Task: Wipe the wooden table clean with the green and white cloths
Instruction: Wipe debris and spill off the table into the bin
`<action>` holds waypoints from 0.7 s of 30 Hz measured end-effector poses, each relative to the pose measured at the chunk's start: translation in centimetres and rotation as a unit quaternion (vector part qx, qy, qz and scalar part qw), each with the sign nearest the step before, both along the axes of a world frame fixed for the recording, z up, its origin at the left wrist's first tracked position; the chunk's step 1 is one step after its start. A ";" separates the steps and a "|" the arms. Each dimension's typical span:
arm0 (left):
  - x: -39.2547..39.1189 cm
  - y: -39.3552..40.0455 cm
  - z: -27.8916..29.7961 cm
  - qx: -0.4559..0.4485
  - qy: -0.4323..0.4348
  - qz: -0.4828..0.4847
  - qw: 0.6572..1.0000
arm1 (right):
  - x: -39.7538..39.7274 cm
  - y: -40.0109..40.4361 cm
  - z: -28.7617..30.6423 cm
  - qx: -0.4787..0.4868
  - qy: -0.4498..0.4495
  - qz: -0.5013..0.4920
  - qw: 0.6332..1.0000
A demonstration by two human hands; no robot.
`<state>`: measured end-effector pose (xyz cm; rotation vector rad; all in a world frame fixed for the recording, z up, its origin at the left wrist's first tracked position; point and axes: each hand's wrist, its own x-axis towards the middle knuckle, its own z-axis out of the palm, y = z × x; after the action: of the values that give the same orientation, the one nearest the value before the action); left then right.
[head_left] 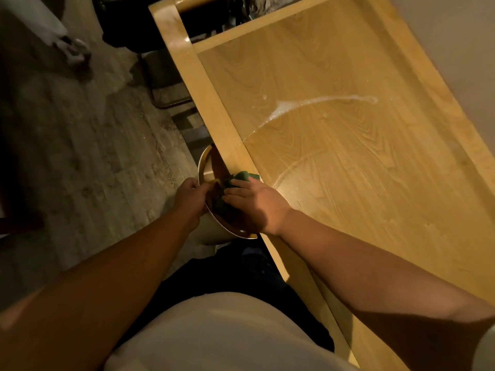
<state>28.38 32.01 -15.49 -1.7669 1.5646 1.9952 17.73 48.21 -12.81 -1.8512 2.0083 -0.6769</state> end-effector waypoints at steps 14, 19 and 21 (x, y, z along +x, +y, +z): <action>-1.2 0.2 -1.4 0.009 -0.032 0.025 0.999 | -16.6 8.8 4.3 -0.037 -0.177 -0.580 0.794; -1.5 0.3 -1.7 0.019 -0.026 0.039 0.999 | -24.6 12.7 3.4 0.004 -0.035 -0.650 0.759; -1.6 0.5 -1.8 0.019 -0.021 0.047 0.998 | -27.3 13.5 2.6 0.023 -0.015 -0.687 0.726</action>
<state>26.76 32.50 -17.27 -1.8901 1.4472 1.9991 -9.56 61.72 -10.20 0.0638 3.0551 -0.8845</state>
